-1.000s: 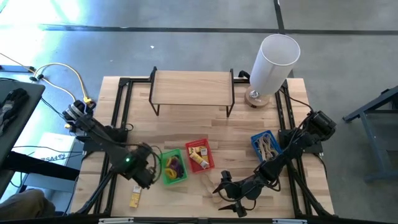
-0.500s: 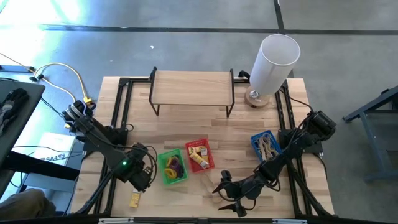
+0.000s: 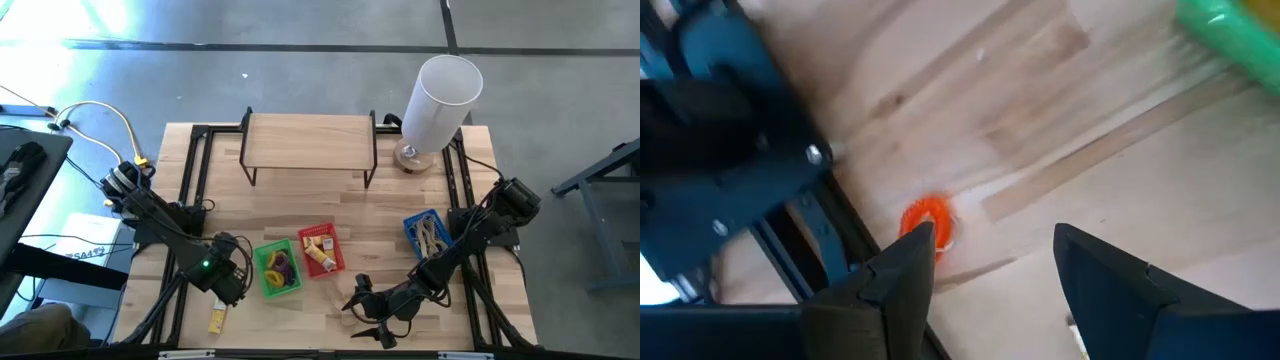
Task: Pick & Place Office Desk Supplies
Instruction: Put the orange spring keychain into the green bin
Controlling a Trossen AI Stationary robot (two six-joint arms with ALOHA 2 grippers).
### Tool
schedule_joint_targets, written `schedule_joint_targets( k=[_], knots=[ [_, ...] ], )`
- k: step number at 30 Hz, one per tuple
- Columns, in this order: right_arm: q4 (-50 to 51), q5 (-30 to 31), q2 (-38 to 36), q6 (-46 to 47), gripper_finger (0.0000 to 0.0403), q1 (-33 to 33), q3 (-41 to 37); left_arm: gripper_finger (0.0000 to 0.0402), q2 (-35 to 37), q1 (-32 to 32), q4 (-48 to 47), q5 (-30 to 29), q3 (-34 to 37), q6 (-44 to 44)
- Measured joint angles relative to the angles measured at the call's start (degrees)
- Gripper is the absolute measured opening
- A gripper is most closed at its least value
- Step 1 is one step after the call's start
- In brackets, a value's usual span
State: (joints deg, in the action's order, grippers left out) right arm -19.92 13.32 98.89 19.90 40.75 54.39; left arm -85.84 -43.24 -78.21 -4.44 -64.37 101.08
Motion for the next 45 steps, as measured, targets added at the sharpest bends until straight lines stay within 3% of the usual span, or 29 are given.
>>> schedule_joint_targets(
  k=[9,19,27,32,40,45],
  knots=[
    [0.0,0.0,0.0,0.0,0.0311,0.0,0.0,0.0196,0.9,0.5,5.7,7.2,8.0,2.9],
    [0.0,0.0,0.0,0.0,0.0311,0.0,0.0,0.0196,2.8,-1.3,5.8,6.6,9.6,0.5],
    [0.0,0.0,0.0,0.0,0.0311,0.0,0.0,0.0196,10.9,-0.7,6.6,3.6,14.3,4.2],
    [0.0,0.0,0.0,0.0,0.0311,0.0,0.0,0.0196,14.5,-1.1,12.7,1.6,18.8,7.3],
    [0.0,0.0,0.0,0.0,0.0311,0.0,0.0,0.0196,14.6,-1.3,17.0,1.4,22.8,14.2],
    [0.0,0.0,0.0,0.0,0.0311,0.0,0.0,0.0196,14.6,-2.3,24.7,1.8,25.4,14.7]
  ],
)
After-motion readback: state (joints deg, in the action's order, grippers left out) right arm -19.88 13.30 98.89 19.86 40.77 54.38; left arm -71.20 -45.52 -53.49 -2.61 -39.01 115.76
